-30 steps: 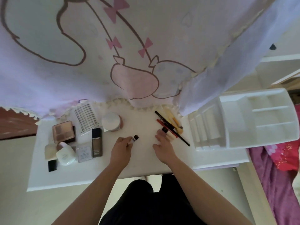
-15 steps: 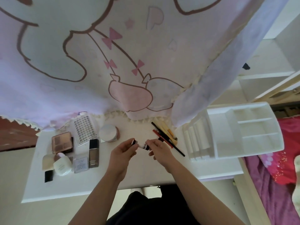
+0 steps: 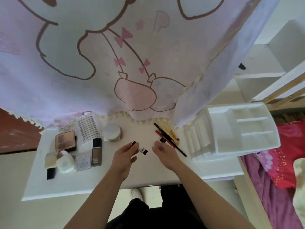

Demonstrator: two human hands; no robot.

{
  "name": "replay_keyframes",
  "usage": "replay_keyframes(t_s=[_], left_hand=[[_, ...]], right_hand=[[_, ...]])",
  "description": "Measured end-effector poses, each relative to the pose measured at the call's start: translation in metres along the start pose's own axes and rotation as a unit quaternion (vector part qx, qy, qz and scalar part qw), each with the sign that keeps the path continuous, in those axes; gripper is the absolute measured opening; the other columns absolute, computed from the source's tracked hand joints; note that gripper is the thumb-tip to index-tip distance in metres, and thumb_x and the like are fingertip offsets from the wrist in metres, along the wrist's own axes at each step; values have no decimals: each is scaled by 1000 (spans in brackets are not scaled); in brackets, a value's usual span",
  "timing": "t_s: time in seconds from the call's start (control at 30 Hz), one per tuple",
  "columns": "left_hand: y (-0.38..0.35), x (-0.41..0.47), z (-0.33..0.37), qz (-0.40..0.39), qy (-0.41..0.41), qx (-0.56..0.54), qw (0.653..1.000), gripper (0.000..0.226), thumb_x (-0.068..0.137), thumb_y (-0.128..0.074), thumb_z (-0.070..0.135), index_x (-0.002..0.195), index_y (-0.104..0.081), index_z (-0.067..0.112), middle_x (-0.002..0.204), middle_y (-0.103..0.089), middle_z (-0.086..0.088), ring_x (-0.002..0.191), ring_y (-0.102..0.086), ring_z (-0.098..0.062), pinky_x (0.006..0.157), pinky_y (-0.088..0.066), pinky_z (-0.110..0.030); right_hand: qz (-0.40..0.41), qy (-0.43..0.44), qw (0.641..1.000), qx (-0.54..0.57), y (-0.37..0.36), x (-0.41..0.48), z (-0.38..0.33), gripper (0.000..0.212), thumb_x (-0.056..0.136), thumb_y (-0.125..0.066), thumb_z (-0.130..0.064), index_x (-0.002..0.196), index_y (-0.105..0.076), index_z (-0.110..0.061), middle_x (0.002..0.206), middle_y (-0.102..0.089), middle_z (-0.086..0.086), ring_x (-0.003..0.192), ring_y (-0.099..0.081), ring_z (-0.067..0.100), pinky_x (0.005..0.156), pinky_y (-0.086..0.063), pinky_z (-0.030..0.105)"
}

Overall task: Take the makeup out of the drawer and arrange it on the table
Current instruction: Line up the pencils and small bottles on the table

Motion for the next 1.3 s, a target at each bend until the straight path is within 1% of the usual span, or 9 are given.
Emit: replay_keyframes(t_s=[0.17, 0.27, 0.4, 0.6, 0.97, 1.1, 1.17, 1.2, 1.3], left_hand=[[-2, 24, -12, 34, 11, 30, 999, 7, 96, -62, 14, 102, -64, 10, 85, -61, -9, 84, -62, -23, 83, -56, -41], [5, 38, -22, 70, 17, 71, 995, 11, 99, -59, 19, 109, -63, 18, 101, -59, -10, 87, -64, -27, 86, -58, -49], [12, 52, -28, 94, 23, 109, 989, 22, 100, -56, 20, 121, -60, 16, 102, -56, -8, 84, -59, -25, 75, -59, -41], [28, 72, -32, 133, 4, 153, 979, 18, 100, -53, 10, 117, -58, 10, 94, -56, -7, 79, -57, -21, 66, -55, -30], [66, 57, -19, 197, -26, 160, 967, 9, 95, -62, 10, 104, -60, 9, 105, -65, -14, 86, -65, -21, 76, -57, -34], [70, 48, -11, 156, -30, 155, 975, 17, 92, -66, 5, 108, -65, 7, 105, -66, -18, 84, -66, -21, 78, -56, -29], [65, 41, -5, 114, -28, 139, 983, 24, 90, -67, 2, 113, -67, 9, 100, -65, -14, 81, -66, -19, 76, -56, -24], [61, 37, -3, 90, -28, 124, 988, 25, 90, -67, 2, 114, -67, 10, 97, -65, -12, 81, -66, -19, 76, -56, -23], [43, 27, 3, 28, -34, 99, 994, 26, 89, -68, 3, 115, -66, 8, 94, -68, -9, 85, -66, -18, 77, -55, -25]], right_hand=[[25, 32, 947, -318, 25, 33, 17, 91, 82, -69, -57, 155, -20, -31, 161, -18, 5, 146, -20, 32, 115, -29, 48], [2, 18, 914, -404, 36, 52, 27, 110, 78, -66, -68, 159, 0, -34, 166, 9, 9, 152, 5, 41, 121, -14, 54], [-4, 30, 895, -444, 39, 73, 42, 114, 78, -58, -76, 157, 12, -34, 165, 15, 15, 151, 15, 44, 122, -8, 55], [71, 156, 895, -412, 12, 97, 62, 80, 94, -29, -69, 159, -21, -22, 163, -7, 28, 147, -14, 53, 120, -16, 57], [5, 206, 870, -449, -88, 102, 29, 85, 91, -11, -72, 160, -9, -23, 165, 11, 20, 152, 8, 42, 125, -2, 52], [5, 201, 905, -375, -85, 89, 13, 71, 100, -26, -62, 159, -19, -22, 166, 5, 17, 153, 11, 38, 125, 4, 49], [52, 208, 933, -288, -73, 71, -1, 51, 103, -35, -51, 146, -43, -24, 155, -35, 11, 149, -22, 31, 123, -16, 44], [84, 196, 948, -236, -64, 61, -9, 38, 103, -40, -48, 129, -56, -25, 130, -56, 2, 131, -47, 18, 111, -35, 39], [17, 48, 999, -1, -44, 31, -24, 36, 105, -39, -48, 89, -63, -25, 74, -63, -11, 67, -61, -4, 70, -46, 21]])
Point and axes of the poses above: each hand's wrist, its own x-axis towards the middle knuckle, its own y-axis out of the back of the hand, z = x × y, the point moved 2 cm from there along x, towards the middle knuckle
